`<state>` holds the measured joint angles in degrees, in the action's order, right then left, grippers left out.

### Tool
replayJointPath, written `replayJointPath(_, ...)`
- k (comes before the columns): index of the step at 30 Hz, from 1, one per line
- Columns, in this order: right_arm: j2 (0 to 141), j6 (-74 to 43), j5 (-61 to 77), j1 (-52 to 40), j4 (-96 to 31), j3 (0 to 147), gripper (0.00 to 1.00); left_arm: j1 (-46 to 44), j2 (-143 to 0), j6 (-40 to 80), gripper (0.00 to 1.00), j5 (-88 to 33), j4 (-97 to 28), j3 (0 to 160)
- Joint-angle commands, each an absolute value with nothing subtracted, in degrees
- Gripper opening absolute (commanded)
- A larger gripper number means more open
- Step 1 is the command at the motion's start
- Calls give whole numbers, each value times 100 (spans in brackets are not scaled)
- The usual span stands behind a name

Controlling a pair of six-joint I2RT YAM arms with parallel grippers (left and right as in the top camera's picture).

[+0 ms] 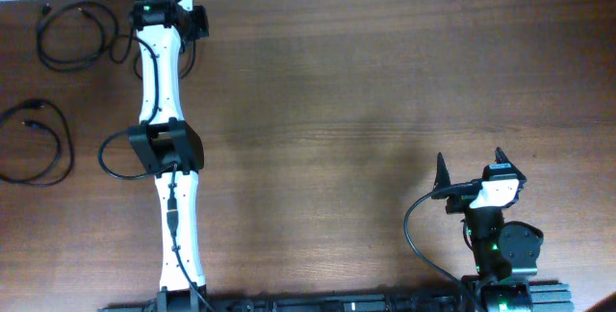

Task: Untangle cables
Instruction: 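Open the left gripper to release the cable and lift away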

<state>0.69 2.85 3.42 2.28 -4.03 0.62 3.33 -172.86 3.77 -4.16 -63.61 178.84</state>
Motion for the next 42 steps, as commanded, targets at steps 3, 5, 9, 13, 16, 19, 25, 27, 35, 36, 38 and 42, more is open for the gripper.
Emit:
replayJointPath(3, 43, 276, 294, 189, -432, 32, 98, 357, -17185, 2344, 0, -209, -5883, 17994)
replayJointPath(5, 43, 276, 294, 189, -432, 32, 98, 340, -17185, 2477, 0, -211, -5634, 17994)
replayJointPath(9, 43, 276, 294, 189, -432, 32, 98, 362, -17185, 2482, 0, 134, -5253, 17994)
replayJointPath(13, 40, 276, 294, 189, -432, 32, 98, 436, -17185, 2370, 39, 604, -5231, 17994)
replayJointPath(16, 43, 276, 294, 189, -432, 32, 98, 445, -17163, 2088, 73, 585, -5231, 17994)
replayJointPath(19, 43, 276, 294, 189, -432, 32, 98, 438, -16980, 1787, 99, 587, -5236, 17994)
replayJointPath(25, 43, 276, 294, 189, -432, 32, 98, 336, -16094, 1796, 99, 585, -5592, 17994)
replayJointPath(27, 43, 276, 294, 189, -432, 32, 99, 296, -15659, 1861, 99, 558, -6080, 17994)
replayJointPath(35, 43, 276, 294, 189, -432, 32, 98, -60, -14274, 1564, 99, 388, -8519, 17994)
replayJointPath(36, 40, 276, 294, 189, -432, 32, 98, -78, -14164, 1450, 99, 386, -8698, 17994)
replayJointPath(38, 43, 276, 294, 189, -432, 32, 98, -86, -13955, 1396, 99, 384, -9087, 17994)
replayJointPath(42, 43, 276, 294, 189, -432, 32, 98, -69, -13631, 1319, 99, 311, -9673, 17994)
